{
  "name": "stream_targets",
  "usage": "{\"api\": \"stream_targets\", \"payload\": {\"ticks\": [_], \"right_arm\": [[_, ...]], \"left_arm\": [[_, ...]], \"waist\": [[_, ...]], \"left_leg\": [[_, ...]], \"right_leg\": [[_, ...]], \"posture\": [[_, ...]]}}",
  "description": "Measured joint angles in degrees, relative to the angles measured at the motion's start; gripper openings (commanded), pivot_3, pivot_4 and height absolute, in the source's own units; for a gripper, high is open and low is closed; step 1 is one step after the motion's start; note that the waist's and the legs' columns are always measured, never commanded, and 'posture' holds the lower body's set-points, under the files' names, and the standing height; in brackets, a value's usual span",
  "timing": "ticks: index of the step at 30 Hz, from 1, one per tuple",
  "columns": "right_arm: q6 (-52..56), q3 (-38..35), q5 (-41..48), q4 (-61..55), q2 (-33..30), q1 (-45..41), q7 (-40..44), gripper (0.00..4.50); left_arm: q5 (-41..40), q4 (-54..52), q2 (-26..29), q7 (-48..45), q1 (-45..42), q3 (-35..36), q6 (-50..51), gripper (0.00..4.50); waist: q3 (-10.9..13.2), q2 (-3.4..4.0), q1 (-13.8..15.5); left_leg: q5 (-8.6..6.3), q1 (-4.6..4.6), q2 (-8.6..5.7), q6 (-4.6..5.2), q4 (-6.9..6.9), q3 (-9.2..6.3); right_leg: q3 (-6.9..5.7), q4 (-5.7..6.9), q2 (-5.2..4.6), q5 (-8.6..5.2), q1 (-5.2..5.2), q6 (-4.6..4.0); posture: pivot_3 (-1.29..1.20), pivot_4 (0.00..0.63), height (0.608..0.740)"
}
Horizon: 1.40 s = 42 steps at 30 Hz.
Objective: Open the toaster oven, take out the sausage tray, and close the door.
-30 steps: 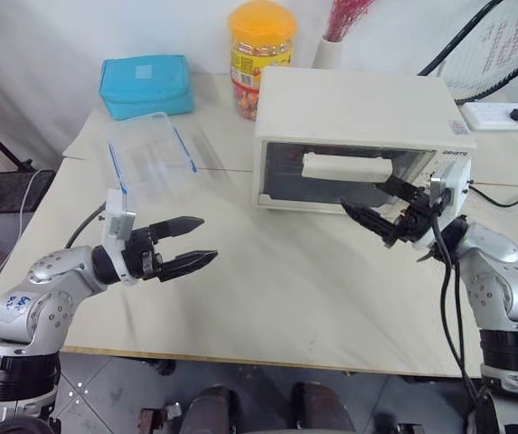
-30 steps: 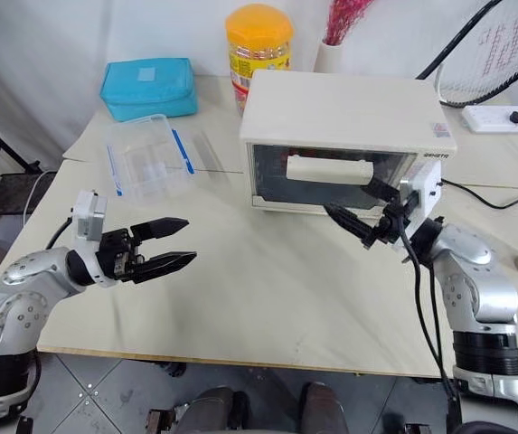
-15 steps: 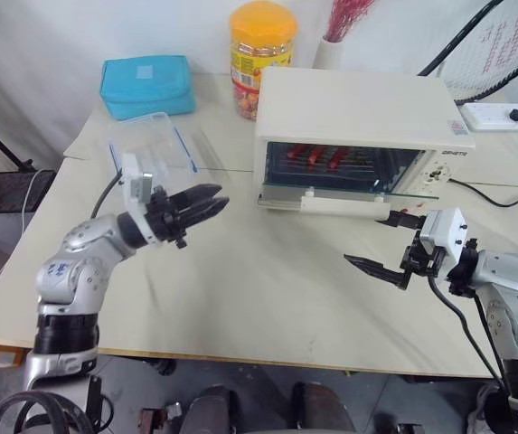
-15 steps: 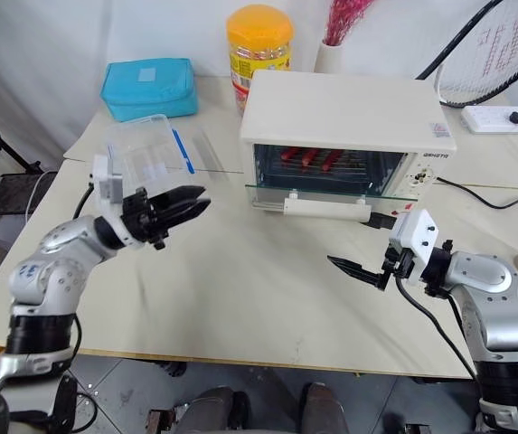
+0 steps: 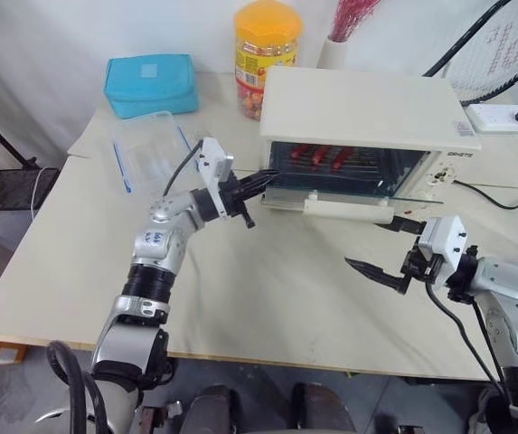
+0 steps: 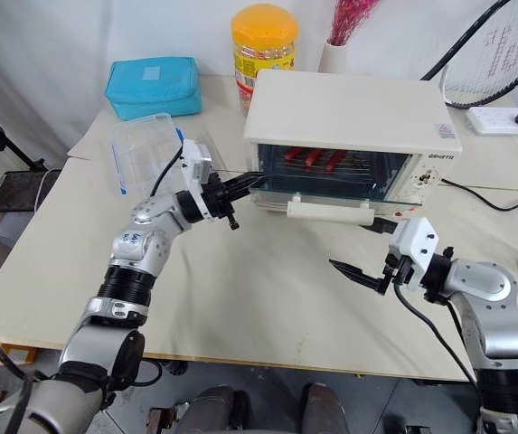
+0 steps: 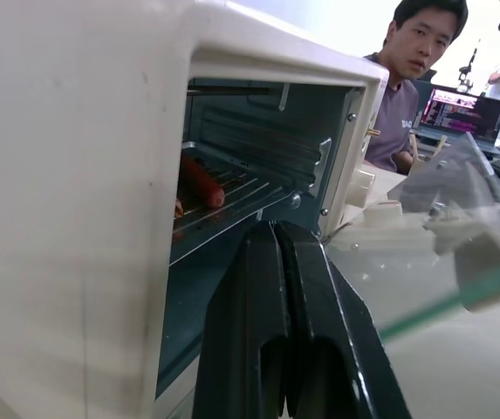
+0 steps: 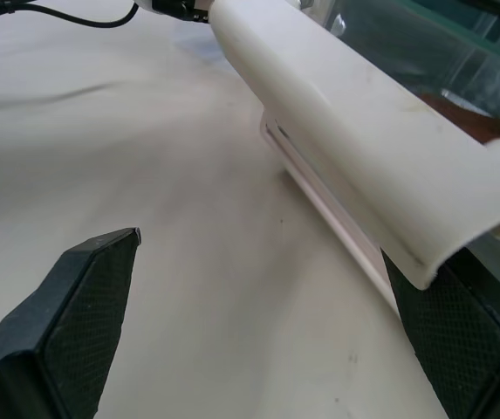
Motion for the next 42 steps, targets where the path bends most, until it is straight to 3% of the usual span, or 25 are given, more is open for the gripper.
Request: {"api": "stream_targets", "payload": {"ticks": [5, 10, 14, 19, 23, 27, 33, 38, 42], "right_arm": [[-0.6, -3.3, -1.1, -2.8, 0.6, 10.1, -3.9, 4.50], [-1.9, -12.0, -2.1, -6.1, 2.8, 26.7, -8.1, 4.50], [-3.7, -18.2, -2.4, -7.7, 5.5, 33.3, -11.6, 4.50], [-3.8, -19.2, -6.5, -10.3, 4.2, 27.8, -16.6, 4.50], [5.3, -12.5, -12.3, -14.8, 2.1, 13.9, -23.8, 4.50], [5.9, 0.0, -20.4, -13.5, 2.3, 1.7, -26.1, 4.50], [0.9, 15.0, -39.2, 2.9, 6.2, -16.0, -36.6, 4.50], [-2.0, 20.4, -51.6, 18.2, 7.1, -27.7, -47.1, 4.50], [-3.5, 23.5, -56.4, 26.8, 8.5, -32.9, -51.1, 4.50]], "left_arm": [[2.2, -0.3, 0.9, -5.4, 3.0, -3.1, -1.2, 0.02], [3.8, -2.8, 2.3, -7.4, 6.9, -5.1, -0.8, 0.02], [4.2, -6.5, 3.8, -7.4, 11.1, -5.2, 0.4, 0.02], [5.3, -9.7, 4.6, -7.5, 14.3, -5.9, -0.4, 0.02], [7.2, -11.2, 5.5, -6.8, 16.1, -6.8, -2.3, 0.02], [7.3, -13.9, 6.0, -5.0, 19.2, -6.2, -2.6, 0.95], [5.9, -21.1, 7.3, -1.8, 24.1, -3.4, -0.7, 2.83], [0.2, -28.8, 7.6, 0.0, 26.6, 1.0, 3.3, 4.37], [-2.7, -33.1, 8.2, 1.1, 27.6, 2.6, 5.8, 4.44]], "waist": [[0.0, 0.00, 0.4], [0.0, 0.00, 0.4], [0.0, 0.00, -0.6], [0.0, 0.05, -1.5], [0.0, 0.08, -1.5], [-0.1, 0.10, -1.4], [0.0, 0.07, -1.6], [0.0, 0.07, -2.0], [0.0, 0.07, -2.4]], "left_leg": [[0.00, -0.04, -0.05, 0.01, 0.00, -0.01], [0.01, -0.02, -0.03, 0.02, -0.01, 0.00], [0.03, 0.11, 0.04, 0.00, -0.02, 0.14], [0.12, 0.23, 0.11, -0.10, -0.02, 0.14], [0.16, 0.20, 0.16, -0.15, -0.02, 0.08], [0.15, 0.06, 0.08, -0.13, -0.04, 0.05], [0.16, -0.02, 0.01, -0.05, -0.01, 0.00], [0.16, -0.04, 0.03, -0.06, -0.03, -0.05], [0.17, -0.04, 0.06, -0.07, -0.04, -0.08]], "right_leg": [[-0.05, 0.00, -0.04, 0.00, 0.01, 0.00], [-0.03, -0.03, -0.03, 0.01, 0.02, 0.01], [0.11, -0.03, -0.03, 0.02, 0.05, 0.04], [0.19, 0.08, -0.04, 0.03, 0.05, 0.04], [0.14, 0.13, -0.01, 0.04, -0.03, 0.01], [0.08, 0.12, -0.07, 0.03, -0.10, -0.01], [0.02, 0.13, -0.16, 0.03, -0.10, 0.00], [-0.04, 0.11, -0.15, 0.03, -0.10, 0.00], [-0.07, 0.11, -0.12, 0.03, -0.09, 0.00]], "posture": [[0.00, 0.150, 0.740], [0.00, 0.150, 0.740], [0.00, 0.150, 0.740], [0.00, 0.150, 0.740], [0.00, 0.150, 0.740], [0.00, 0.150, 0.740], [0.00, 0.150, 0.740], [0.00, 0.150, 0.740], [0.00, 0.150, 0.740]]}}
